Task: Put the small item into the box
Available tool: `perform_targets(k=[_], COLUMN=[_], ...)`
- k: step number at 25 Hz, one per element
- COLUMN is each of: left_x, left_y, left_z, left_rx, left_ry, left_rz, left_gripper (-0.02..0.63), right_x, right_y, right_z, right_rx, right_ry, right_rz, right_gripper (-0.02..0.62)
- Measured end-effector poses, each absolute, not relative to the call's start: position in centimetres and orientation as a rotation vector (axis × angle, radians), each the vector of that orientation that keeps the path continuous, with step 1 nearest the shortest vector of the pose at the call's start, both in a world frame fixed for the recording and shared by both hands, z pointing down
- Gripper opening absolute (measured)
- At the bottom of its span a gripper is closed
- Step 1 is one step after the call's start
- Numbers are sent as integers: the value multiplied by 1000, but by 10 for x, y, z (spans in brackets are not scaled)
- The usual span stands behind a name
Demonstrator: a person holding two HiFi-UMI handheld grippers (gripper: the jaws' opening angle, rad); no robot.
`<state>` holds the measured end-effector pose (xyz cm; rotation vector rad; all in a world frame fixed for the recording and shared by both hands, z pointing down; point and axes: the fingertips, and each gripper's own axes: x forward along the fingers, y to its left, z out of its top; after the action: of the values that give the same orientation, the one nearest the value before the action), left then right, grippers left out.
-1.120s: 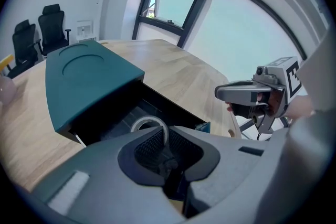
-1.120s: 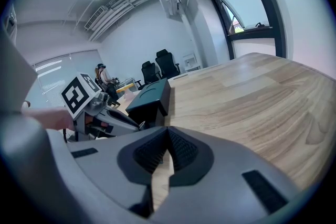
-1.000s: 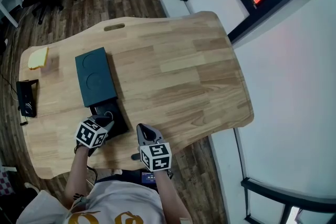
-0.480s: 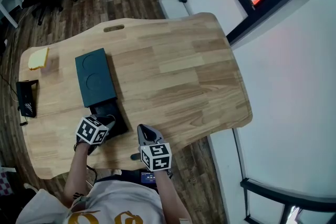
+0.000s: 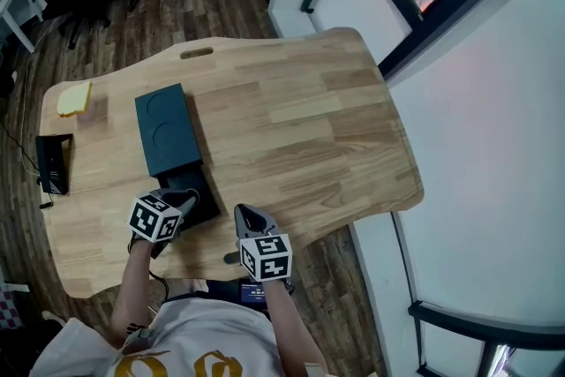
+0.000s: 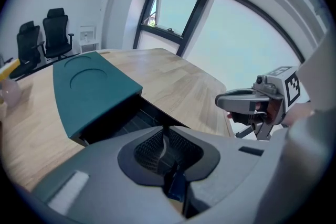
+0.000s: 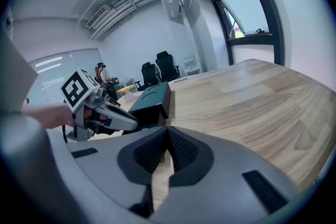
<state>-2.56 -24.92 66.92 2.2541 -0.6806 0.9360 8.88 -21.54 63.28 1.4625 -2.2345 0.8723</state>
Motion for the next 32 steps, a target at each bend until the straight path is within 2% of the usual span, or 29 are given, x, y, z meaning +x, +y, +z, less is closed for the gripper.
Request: perform_targets(k=[12, 21, 32], left_x=[-53, -79, -118], left_y=[-218, -212, -208], left_z=[616, 563, 485], left_rx=[2345, 2327, 2525], left_ry=[-814, -981, -1242], left_rz=[775, 305, 144], left_gripper=[32, 3, 3], right_x=[60, 50, 40], right_y=[-206, -184, -181], right_z=[585, 566, 508], right_rx=[1462, 1503, 1673], right_ry=[-2329, -2298, -2402], right_rz=[755, 613, 404], right_gripper=[5, 5, 5])
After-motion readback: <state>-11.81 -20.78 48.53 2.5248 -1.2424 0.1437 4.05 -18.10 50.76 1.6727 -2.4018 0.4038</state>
